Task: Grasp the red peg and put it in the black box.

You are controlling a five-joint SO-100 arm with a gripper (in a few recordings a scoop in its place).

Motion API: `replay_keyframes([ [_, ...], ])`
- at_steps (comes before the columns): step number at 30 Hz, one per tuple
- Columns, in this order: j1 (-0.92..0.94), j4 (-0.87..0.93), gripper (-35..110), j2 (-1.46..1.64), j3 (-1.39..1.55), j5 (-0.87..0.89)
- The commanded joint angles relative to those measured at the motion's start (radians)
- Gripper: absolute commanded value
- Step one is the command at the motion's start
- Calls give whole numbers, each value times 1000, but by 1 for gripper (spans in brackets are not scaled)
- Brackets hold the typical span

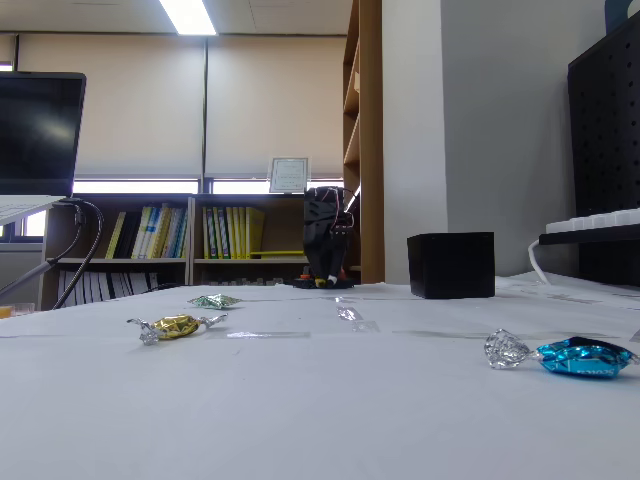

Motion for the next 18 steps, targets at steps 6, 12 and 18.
replay_keyframes([
  [6,6,-20,0,-123,-110,-17],
  [12,-2,15,0,-169,-127,-20],
  [18,-26,146,0,-236,-127,-11],
])
